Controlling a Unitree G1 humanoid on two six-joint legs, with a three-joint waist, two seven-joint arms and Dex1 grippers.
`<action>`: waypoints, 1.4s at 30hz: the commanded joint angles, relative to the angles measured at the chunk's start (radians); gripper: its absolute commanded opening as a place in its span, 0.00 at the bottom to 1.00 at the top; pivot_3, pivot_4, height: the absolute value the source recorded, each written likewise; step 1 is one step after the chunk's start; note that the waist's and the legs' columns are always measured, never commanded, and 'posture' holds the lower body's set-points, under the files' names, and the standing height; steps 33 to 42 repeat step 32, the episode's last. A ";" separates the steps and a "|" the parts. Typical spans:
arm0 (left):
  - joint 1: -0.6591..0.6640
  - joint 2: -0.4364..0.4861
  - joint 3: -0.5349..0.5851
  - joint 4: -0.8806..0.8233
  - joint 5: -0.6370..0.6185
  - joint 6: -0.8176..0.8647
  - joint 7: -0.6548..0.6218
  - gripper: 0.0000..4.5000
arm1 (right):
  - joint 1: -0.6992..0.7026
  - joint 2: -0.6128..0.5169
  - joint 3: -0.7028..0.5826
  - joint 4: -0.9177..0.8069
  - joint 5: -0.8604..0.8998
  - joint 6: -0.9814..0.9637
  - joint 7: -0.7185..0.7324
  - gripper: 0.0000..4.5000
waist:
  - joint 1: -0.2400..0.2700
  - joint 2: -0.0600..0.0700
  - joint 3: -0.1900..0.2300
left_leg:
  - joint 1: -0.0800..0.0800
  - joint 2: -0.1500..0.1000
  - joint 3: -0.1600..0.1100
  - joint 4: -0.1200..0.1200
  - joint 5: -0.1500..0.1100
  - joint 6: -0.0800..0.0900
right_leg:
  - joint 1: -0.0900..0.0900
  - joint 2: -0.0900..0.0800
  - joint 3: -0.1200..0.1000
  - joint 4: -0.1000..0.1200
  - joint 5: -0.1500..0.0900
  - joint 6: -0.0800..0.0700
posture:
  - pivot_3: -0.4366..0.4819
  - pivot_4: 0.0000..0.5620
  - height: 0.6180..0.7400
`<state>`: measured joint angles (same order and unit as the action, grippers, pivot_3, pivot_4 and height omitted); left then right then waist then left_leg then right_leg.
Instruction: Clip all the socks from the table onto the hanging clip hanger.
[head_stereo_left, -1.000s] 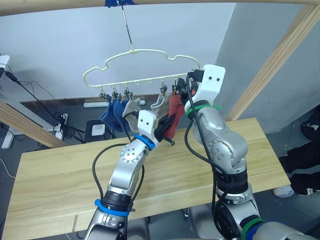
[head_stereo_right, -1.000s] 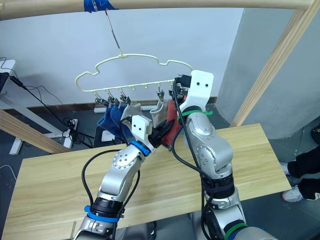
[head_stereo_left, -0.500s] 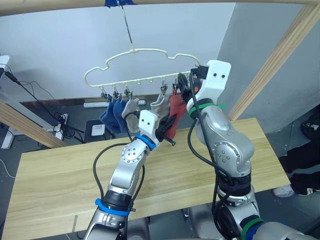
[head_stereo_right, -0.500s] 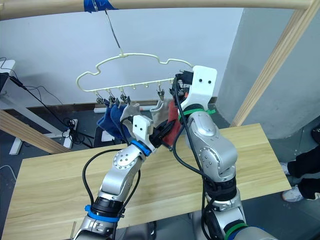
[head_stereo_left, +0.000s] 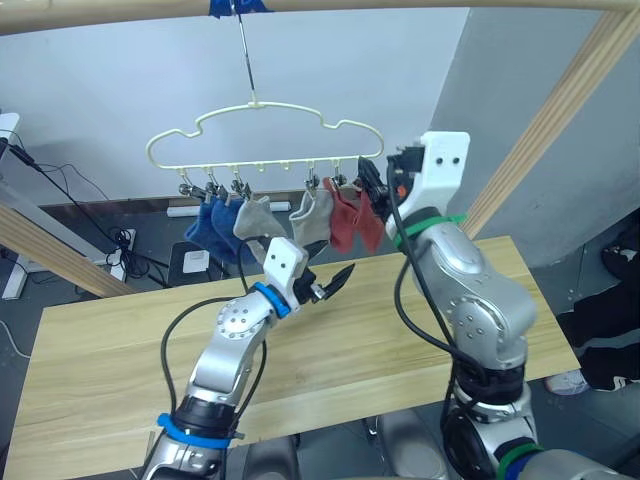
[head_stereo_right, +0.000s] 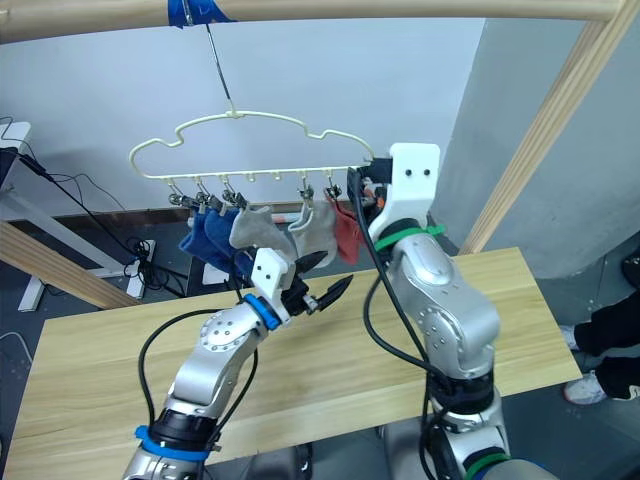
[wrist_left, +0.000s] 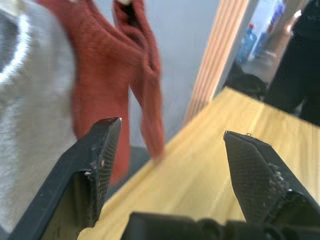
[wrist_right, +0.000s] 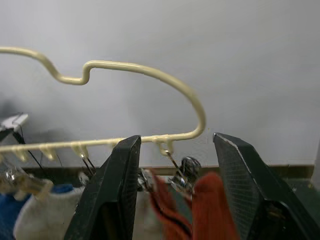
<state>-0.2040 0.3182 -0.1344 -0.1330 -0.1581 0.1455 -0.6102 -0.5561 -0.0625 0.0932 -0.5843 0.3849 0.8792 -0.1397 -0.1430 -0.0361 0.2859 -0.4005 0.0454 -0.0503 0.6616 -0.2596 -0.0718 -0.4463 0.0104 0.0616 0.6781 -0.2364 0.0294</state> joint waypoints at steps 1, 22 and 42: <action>0.036 0.047 0.028 -0.091 -0.032 0.000 -0.041 0.82 | 0.053 -0.102 0.006 -0.099 0.006 -0.014 0.117 0.57 | 0.000 0.000 -0.001 | 0.000 0.000 0.000 0.000 0.000 0.000 | 0.000 0.000 0.000 0.000 0.000 0.001 | 0.28 0.35 1.00; 0.567 0.406 0.601 -0.288 -0.132 0.214 -0.092 1.00 | 0.299 -0.698 -0.153 0.151 0.064 -0.421 0.942 0.99 | 0.011 -0.008 -0.072 | 0.009 0.000 0.003 0.001 0.000 0.000 | 0.006 0.001 0.002 0.000 -0.001 0.003 | 0.44 0.16 1.00; 0.522 0.443 0.650 -0.232 -0.189 0.232 -0.147 1.00 | 0.280 -0.726 -0.188 0.234 0.046 -0.485 1.019 0.99 | 0.040 -0.011 -0.125 | 0.012 0.000 0.005 0.000 0.000 0.000 | 0.008 0.002 0.003 0.001 -0.001 0.003 | 0.46 0.07 1.00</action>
